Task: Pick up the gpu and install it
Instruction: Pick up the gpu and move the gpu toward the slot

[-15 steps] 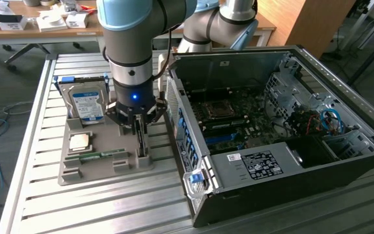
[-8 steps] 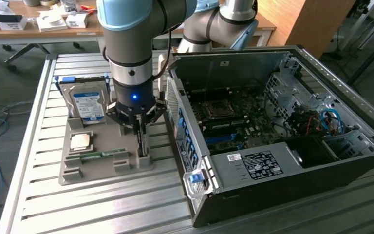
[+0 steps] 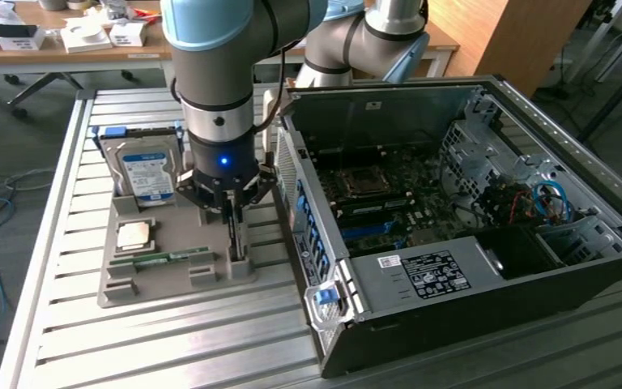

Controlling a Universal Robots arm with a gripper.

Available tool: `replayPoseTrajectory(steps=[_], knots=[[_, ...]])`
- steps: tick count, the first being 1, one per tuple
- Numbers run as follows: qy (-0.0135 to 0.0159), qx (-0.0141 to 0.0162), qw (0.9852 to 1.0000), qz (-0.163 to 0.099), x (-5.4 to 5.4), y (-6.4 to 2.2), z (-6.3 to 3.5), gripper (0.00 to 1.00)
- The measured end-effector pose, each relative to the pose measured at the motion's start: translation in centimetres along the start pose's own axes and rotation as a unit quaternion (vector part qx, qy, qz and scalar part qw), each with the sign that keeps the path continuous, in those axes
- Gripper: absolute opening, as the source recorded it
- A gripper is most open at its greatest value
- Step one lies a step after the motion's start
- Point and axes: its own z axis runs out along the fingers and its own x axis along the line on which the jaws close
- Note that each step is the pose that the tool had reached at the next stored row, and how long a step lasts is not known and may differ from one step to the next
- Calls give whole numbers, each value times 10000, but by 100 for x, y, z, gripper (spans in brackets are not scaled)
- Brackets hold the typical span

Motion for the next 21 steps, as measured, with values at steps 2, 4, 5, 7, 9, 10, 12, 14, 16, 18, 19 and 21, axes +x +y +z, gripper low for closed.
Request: replayPoseTrajectory(steps=[2, 4, 5, 7, 9, 10, 12, 14, 16, 18, 19, 21], knots=[[0, 0, 10000, 0, 0, 0, 0, 26], [0, 0, 10000, 0, 0, 0, 0, 26], [0, 0, 10000, 0, 0, 0, 0, 26], [0, 0, 10000, 0, 0, 0, 0, 26], [0, -1, 10000, 0, 0, 0, -2, 26], [0, 0, 10000, 0, 0, 0, -7, 26], [0, 0, 10000, 0, -1, 1, -32, 26], [0, 0, 10000, 0, -2, 3, -72, 26], [0, -5, 10000, 0, -2, 5, -120, 26], [1, -10, 10000, 1, -4, 8, -177, 26], [1, -12, 10000, 0, -5, 9, -209, 26], [1, -17, 10000, 1, -7, 12, -282, 26]])
